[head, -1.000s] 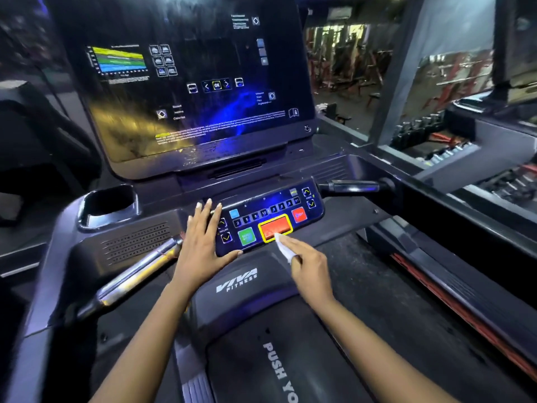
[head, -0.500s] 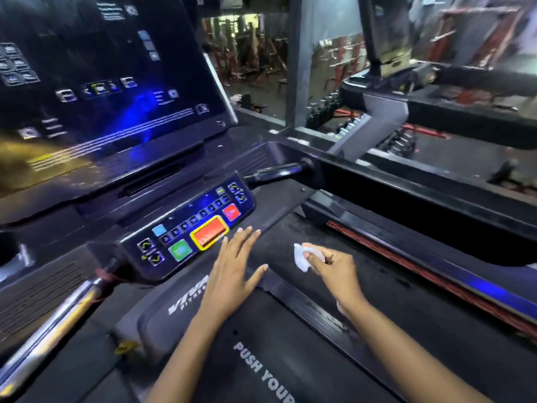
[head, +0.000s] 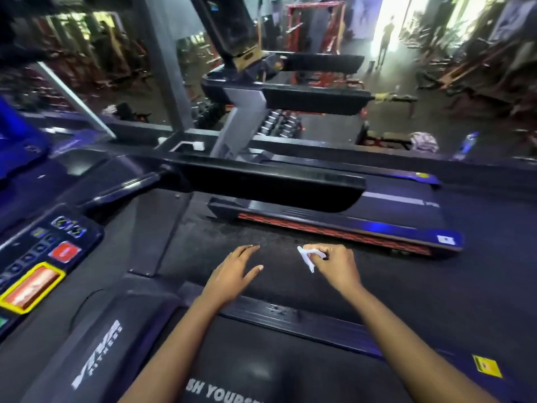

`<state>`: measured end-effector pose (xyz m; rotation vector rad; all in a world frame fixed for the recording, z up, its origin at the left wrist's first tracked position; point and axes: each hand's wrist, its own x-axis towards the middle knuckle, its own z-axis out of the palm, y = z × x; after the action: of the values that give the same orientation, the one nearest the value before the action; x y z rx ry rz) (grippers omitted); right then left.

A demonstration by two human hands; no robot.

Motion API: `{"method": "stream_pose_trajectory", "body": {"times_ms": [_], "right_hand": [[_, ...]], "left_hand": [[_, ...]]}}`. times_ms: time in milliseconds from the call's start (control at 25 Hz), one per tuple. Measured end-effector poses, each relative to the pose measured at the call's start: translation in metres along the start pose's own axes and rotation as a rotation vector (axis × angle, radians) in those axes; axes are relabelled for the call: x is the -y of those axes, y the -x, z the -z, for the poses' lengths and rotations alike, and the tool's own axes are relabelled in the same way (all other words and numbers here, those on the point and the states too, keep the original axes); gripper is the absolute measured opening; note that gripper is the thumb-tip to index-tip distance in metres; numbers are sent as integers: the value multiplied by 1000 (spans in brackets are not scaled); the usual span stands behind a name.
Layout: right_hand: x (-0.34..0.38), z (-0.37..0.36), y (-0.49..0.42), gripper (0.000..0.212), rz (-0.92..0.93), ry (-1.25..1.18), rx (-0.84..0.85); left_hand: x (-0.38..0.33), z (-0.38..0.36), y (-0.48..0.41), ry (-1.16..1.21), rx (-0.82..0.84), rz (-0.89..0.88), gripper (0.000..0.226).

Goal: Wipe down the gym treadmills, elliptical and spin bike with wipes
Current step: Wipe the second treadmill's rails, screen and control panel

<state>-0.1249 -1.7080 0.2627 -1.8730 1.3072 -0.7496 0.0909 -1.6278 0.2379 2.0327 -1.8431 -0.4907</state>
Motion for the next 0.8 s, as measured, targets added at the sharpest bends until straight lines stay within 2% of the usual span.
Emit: {"method": "stream_pose_trajectory", "body": {"times_ms": [200, 480, 720, 800], "right_hand": [[-81, 108, 16, 16, -124, 85, -86], [-193, 268, 83, 12, -365, 180, -361], [-263, 373, 160, 36, -621, 255, -578], [-279, 402, 183, 37, -687, 278, -634]], "left_hand": [[-117, -58, -68, -86, 166, -205, 54], [-305, -165, -134, -137, 405, -573, 52], [-459, -247, -152, -188, 561, -912, 53], [-503, -276, -155, -196, 601, -994, 54]]}}
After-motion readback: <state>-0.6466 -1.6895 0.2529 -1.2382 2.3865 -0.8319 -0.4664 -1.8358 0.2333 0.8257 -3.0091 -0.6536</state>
